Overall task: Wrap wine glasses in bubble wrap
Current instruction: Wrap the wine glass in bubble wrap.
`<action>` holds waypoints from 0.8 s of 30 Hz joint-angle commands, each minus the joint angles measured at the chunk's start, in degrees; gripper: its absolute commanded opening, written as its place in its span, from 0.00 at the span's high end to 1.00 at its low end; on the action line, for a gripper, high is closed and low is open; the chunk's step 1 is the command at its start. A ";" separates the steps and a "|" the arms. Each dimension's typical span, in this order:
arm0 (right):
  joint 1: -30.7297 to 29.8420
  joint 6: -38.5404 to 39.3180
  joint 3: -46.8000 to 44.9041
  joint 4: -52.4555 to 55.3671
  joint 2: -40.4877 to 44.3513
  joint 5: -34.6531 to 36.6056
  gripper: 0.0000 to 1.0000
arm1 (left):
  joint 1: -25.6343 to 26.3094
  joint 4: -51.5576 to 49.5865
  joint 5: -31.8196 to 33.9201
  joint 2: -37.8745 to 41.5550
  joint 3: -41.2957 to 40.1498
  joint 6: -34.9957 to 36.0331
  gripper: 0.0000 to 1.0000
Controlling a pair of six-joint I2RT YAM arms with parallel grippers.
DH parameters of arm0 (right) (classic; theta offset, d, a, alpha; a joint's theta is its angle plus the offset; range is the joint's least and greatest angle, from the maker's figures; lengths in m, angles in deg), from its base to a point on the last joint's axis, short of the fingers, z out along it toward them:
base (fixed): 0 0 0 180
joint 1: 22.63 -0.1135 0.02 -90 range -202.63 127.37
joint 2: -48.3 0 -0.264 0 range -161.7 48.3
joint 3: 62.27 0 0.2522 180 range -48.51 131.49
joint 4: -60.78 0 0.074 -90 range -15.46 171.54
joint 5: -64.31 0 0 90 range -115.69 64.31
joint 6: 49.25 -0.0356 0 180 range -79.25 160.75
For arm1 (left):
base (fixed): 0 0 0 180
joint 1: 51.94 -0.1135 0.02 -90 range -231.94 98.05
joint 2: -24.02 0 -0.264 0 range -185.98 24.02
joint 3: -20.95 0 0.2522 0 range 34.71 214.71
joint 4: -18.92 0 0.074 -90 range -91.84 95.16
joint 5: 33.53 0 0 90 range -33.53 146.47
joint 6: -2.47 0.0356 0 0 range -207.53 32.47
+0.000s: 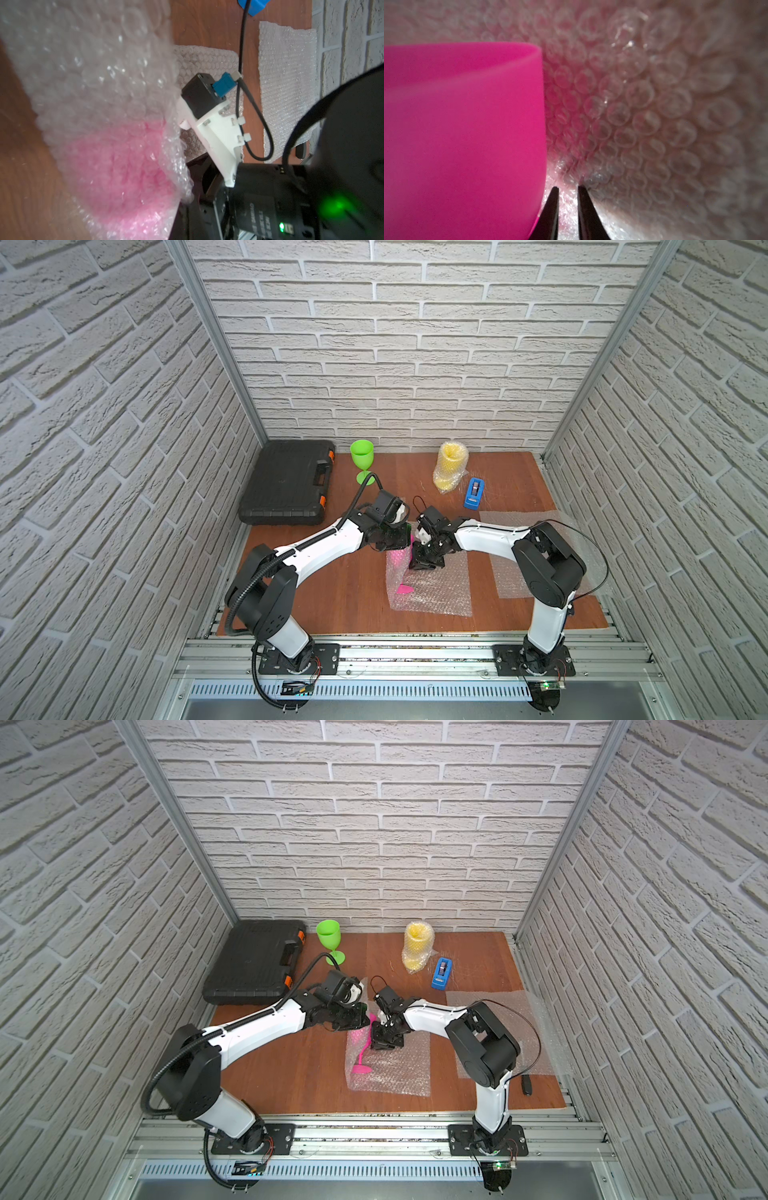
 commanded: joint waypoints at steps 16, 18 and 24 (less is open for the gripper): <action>6.80 -1.24 -8.69 -3.22 19.48 0.31 0.71 | 1.11 6.46 -6.46 -4.36 -2.75 -1.07 1.00; 6.89 -2.59 -8.73 -5.81 19.77 -1.42 0.60 | 1.14 6.41 -6.89 -4.52 -2.83 -1.13 1.00; 7.07 -5.45 -7.48 -11.37 14.57 -5.50 0.54 | 1.18 7.57 -7.67 -4.27 -3.12 -1.60 1.00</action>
